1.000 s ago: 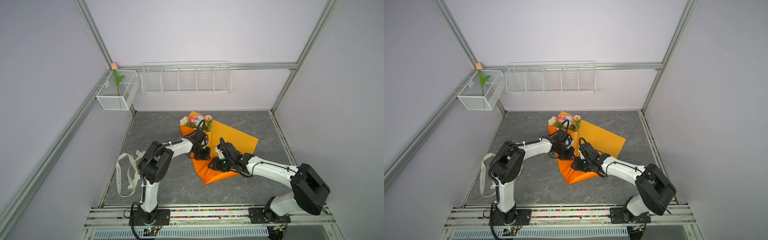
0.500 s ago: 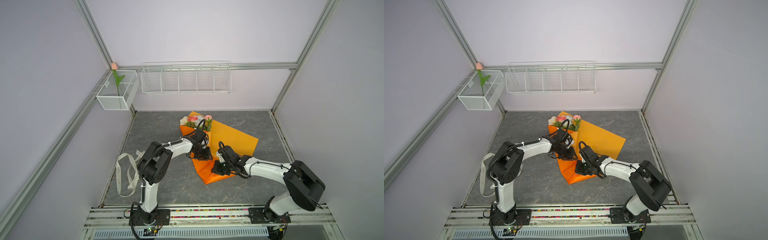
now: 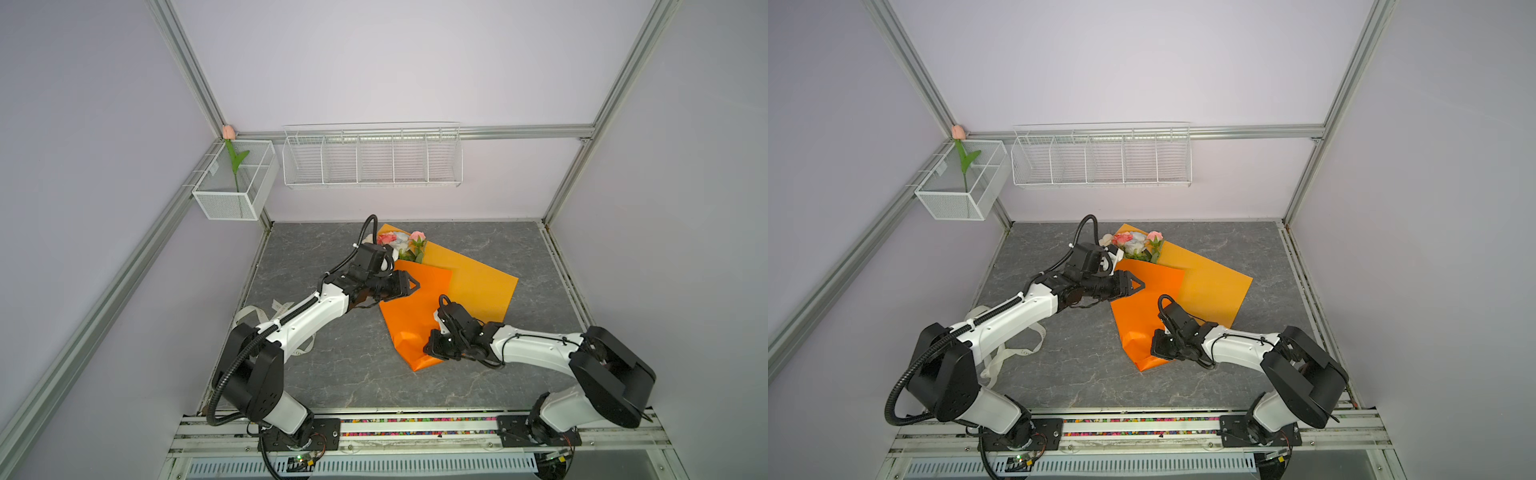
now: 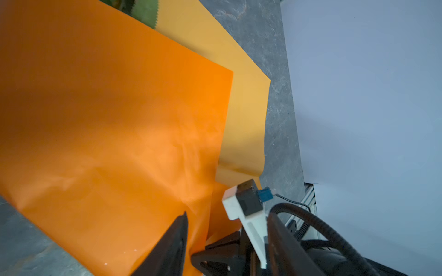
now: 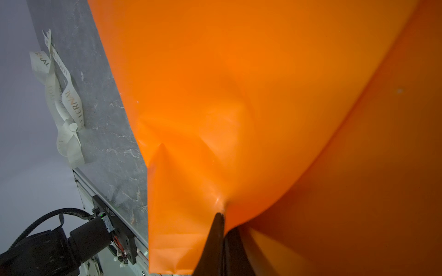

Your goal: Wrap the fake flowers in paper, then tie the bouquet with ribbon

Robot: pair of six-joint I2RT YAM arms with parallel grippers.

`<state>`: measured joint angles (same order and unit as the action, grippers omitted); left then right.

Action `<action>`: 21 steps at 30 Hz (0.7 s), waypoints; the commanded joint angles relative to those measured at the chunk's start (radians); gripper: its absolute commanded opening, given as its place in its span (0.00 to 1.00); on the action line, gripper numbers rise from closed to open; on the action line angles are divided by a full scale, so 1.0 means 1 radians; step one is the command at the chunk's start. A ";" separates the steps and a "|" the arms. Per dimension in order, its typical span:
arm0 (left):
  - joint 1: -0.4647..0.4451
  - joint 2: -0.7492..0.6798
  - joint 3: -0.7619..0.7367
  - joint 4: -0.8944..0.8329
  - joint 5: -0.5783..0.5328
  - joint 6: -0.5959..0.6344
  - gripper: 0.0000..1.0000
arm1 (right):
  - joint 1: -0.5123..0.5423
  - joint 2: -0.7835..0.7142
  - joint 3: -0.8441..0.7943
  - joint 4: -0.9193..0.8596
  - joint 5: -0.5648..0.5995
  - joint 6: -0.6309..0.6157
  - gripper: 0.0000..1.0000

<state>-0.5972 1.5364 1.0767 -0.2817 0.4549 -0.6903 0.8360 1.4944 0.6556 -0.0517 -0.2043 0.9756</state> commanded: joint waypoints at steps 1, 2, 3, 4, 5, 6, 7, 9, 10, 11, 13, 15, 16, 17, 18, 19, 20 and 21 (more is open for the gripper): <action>0.020 0.021 -0.114 0.097 0.022 -0.117 0.42 | 0.013 -0.001 -0.015 0.017 0.028 0.027 0.07; 0.020 0.021 -0.145 0.131 0.037 -0.138 0.41 | 0.013 -0.002 -0.012 0.012 0.029 0.025 0.07; 0.020 0.023 -0.174 0.173 0.059 -0.161 0.39 | 0.014 -0.001 -0.011 0.013 0.025 0.017 0.07; 0.020 0.023 -0.200 0.225 0.088 -0.178 0.39 | 0.014 0.002 -0.010 0.027 0.011 0.001 0.07; 0.020 0.025 -0.219 0.254 0.099 -0.197 0.38 | 0.015 0.008 -0.002 0.027 -0.001 -0.008 0.07; 0.020 0.027 -0.236 0.271 0.093 -0.208 0.39 | 0.015 0.017 0.008 0.022 -0.013 -0.018 0.08; 0.019 0.036 -0.245 0.281 0.084 -0.211 0.37 | 0.017 0.027 0.016 0.020 -0.021 -0.029 0.08; 0.023 0.070 -0.244 0.281 0.081 -0.215 0.35 | 0.017 0.041 0.026 -0.004 -0.005 -0.029 0.07; 0.023 0.086 -0.245 0.285 0.078 -0.215 0.35 | 0.019 0.043 0.026 -0.001 -0.001 -0.028 0.08; 0.024 0.097 -0.248 0.286 0.073 -0.216 0.35 | 0.019 0.047 0.025 -0.002 0.000 -0.029 0.08; 0.027 0.120 -0.264 0.293 0.057 -0.222 0.33 | 0.019 0.054 0.021 0.007 -0.004 -0.039 0.07; 0.028 0.132 -0.294 0.317 0.035 -0.232 0.32 | 0.019 0.063 0.028 0.001 -0.009 -0.050 0.08; 0.029 0.136 -0.315 0.347 0.028 -0.244 0.31 | 0.019 0.071 0.035 0.009 -0.022 -0.062 0.08; 0.031 0.143 -0.333 0.379 0.029 -0.253 0.31 | 0.020 0.076 0.041 0.011 -0.032 -0.072 0.08; 0.034 0.152 -0.349 0.405 0.034 -0.263 0.30 | 0.021 0.078 0.048 0.006 -0.034 -0.075 0.08; 0.035 0.159 -0.357 0.413 0.032 -0.265 0.30 | 0.022 0.078 0.049 0.008 -0.032 -0.075 0.08; 0.036 0.163 -0.367 0.421 0.030 -0.265 0.29 | 0.021 0.077 0.046 0.016 -0.032 -0.075 0.08; 0.035 0.167 -0.375 0.427 0.029 -0.264 0.29 | 0.022 0.076 0.048 0.014 -0.028 -0.079 0.08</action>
<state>-0.5690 1.6867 0.7231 0.0788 0.5045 -0.9253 0.8490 1.5578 0.6880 -0.0357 -0.2249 0.9154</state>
